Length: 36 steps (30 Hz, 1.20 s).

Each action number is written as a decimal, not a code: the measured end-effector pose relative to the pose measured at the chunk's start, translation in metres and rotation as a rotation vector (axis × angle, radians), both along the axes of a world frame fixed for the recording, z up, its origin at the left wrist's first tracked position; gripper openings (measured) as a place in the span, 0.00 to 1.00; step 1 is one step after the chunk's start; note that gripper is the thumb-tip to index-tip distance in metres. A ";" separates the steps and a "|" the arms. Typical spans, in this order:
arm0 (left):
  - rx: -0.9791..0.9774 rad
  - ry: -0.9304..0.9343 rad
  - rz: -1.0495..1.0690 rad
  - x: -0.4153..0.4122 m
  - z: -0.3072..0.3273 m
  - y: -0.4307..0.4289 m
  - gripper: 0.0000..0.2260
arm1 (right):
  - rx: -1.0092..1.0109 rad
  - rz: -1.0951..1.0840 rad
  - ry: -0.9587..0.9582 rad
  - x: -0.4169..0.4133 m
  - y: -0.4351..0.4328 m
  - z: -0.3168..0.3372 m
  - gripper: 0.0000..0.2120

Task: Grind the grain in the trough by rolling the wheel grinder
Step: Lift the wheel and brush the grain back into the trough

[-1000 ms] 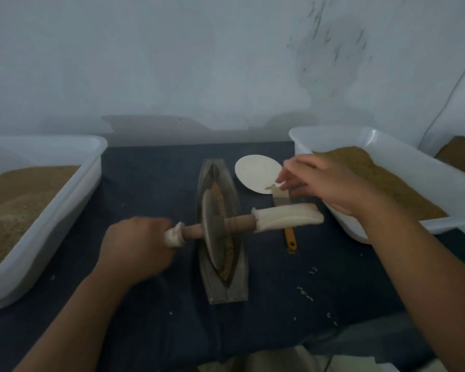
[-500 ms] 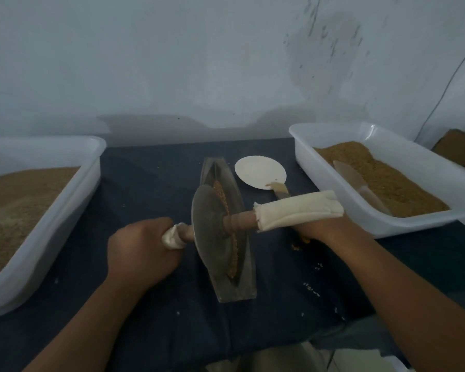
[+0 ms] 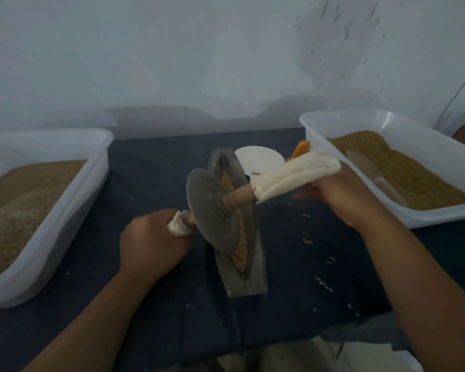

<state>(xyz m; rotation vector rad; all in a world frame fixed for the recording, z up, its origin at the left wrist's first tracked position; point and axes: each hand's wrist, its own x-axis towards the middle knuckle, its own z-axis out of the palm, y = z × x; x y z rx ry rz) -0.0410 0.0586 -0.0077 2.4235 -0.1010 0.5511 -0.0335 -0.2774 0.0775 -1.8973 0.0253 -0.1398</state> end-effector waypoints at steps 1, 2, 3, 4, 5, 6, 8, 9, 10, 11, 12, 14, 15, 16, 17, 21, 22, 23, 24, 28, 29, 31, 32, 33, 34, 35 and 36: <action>-0.007 0.011 0.002 0.000 0.000 -0.001 0.14 | -0.172 -0.054 -0.079 -0.002 0.000 -0.005 0.09; -0.016 0.027 0.003 0.001 -0.001 -0.001 0.13 | -0.312 -0.130 -0.163 -0.002 0.002 -0.010 0.08; -0.027 0.044 -0.002 0.001 -0.001 -0.002 0.11 | -0.372 -0.195 -0.233 -0.002 0.003 -0.013 0.05; -0.044 0.062 -0.012 0.001 0.000 -0.002 0.09 | -0.385 -0.248 -0.281 0.002 0.004 -0.017 0.08; -0.070 0.080 -0.021 0.001 0.000 -0.003 0.08 | -0.350 -0.275 -0.301 0.005 0.007 -0.018 0.13; -0.104 0.095 -0.027 0.000 0.001 -0.004 0.08 | -0.285 -0.280 -0.309 0.011 0.012 -0.017 0.13; -0.180 0.110 -0.037 -0.001 0.002 -0.005 0.07 | -0.210 -0.219 -0.299 0.026 0.027 -0.011 0.11; -0.217 0.114 -0.042 -0.001 0.002 -0.005 0.05 | -0.239 -0.181 -0.330 0.034 0.036 -0.010 0.12; -0.248 0.121 -0.038 -0.001 0.003 -0.005 0.04 | -0.280 -0.154 -0.343 0.043 0.044 -0.011 0.11; -0.273 0.132 -0.026 -0.001 0.002 -0.005 0.04 | -0.317 -0.122 -0.342 0.051 0.052 -0.013 0.08; -0.290 0.143 -0.012 0.001 0.002 -0.004 0.05 | -0.356 -0.099 -0.329 0.058 0.061 -0.014 0.08; -0.316 0.158 0.004 0.004 -0.002 -0.002 0.09 | -0.381 -0.019 -0.315 0.063 0.075 -0.015 0.11; -0.329 0.163 0.008 0.006 -0.003 -0.001 0.10 | -0.381 0.032 -0.310 0.064 0.080 -0.017 0.13; -0.340 0.168 0.016 0.007 -0.003 0.000 0.10 | -0.405 0.080 -0.308 0.064 0.083 -0.018 0.15; -0.352 0.171 0.027 0.008 -0.004 0.001 0.10 | -0.453 0.113 -0.301 0.064 0.084 -0.020 0.16; -0.368 0.136 0.048 0.012 -0.002 0.003 0.09 | -0.558 0.013 -0.348 0.067 0.079 -0.013 0.16; -0.371 0.135 0.055 0.012 -0.001 0.003 0.08 | -0.524 -0.041 -0.379 0.068 0.078 -0.009 0.16; -0.373 0.139 0.063 0.012 0.000 0.003 0.07 | -0.502 -0.077 -0.398 0.069 0.079 -0.007 0.16; -0.376 0.145 0.070 0.012 0.001 0.003 0.07 | -0.498 -0.081 -0.397 0.069 0.080 -0.005 0.16; -0.374 0.172 0.095 0.011 0.003 0.004 0.07 | -0.592 0.107 -0.255 0.066 0.083 -0.012 0.19; -0.369 0.180 0.104 0.012 0.003 0.004 0.08 | -0.612 0.150 -0.242 0.062 0.080 -0.012 0.19; -0.364 0.197 0.121 0.012 0.004 0.004 0.09 | -0.627 0.166 -0.262 0.052 0.071 -0.002 0.16; -0.364 0.200 0.126 0.012 0.004 0.004 0.09 | -0.607 0.139 -0.285 0.046 0.065 0.006 0.13; -0.363 0.200 0.130 0.012 0.004 0.003 0.09 | -0.559 0.101 -0.306 0.040 0.060 0.015 0.11; -0.364 0.201 0.135 0.012 0.004 0.003 0.09 | -0.493 0.065 -0.318 0.035 0.054 0.024 0.12; -0.365 0.203 0.143 0.013 0.005 0.002 0.09 | -0.426 0.040 -0.325 0.031 0.049 0.032 0.13; -0.366 0.204 0.150 0.013 0.005 0.002 0.09 | -0.368 0.029 -0.325 0.027 0.044 0.039 0.16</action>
